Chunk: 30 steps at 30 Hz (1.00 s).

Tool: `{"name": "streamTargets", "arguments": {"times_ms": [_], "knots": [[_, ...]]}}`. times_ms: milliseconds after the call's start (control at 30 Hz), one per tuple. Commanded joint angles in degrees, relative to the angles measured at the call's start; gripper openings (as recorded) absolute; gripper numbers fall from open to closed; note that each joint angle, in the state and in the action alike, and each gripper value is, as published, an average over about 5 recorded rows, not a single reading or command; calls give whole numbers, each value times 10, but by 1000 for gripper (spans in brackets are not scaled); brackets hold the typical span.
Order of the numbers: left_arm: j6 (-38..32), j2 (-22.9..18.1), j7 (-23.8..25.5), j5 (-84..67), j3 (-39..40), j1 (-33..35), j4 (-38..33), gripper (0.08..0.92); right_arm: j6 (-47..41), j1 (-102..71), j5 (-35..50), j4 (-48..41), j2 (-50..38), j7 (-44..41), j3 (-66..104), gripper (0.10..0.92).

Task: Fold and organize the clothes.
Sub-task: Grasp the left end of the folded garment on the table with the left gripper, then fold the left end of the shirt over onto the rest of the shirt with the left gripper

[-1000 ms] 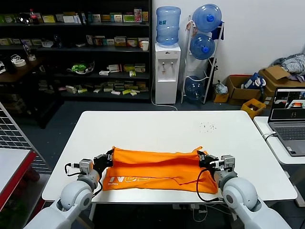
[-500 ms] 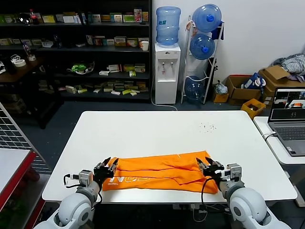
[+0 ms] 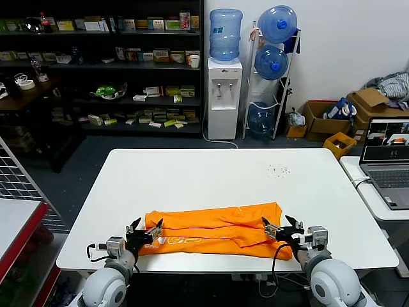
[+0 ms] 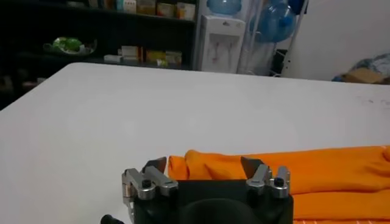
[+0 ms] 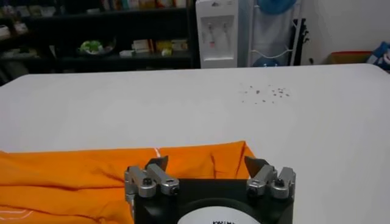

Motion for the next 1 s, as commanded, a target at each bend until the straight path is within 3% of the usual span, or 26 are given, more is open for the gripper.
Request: {"name": "streamTargets", "arguments": {"times_ms": [33,233,867,1000], "knots": [[-26,-40,8,27,-9,6,59,822,2,-8,-5,3,4,-2,6,822],[-28,-45,5,27,-7,8,67,767,3,-7,-5,2,6,-2,5,823],[-48,-61,-5,37,-7,16,49,217,14,-8,-9,-3,12,-5,3,823],[-49,-59,-7,46,-8,17,28,138,18,-5,-11,-6,15,-6,0,823]]}}
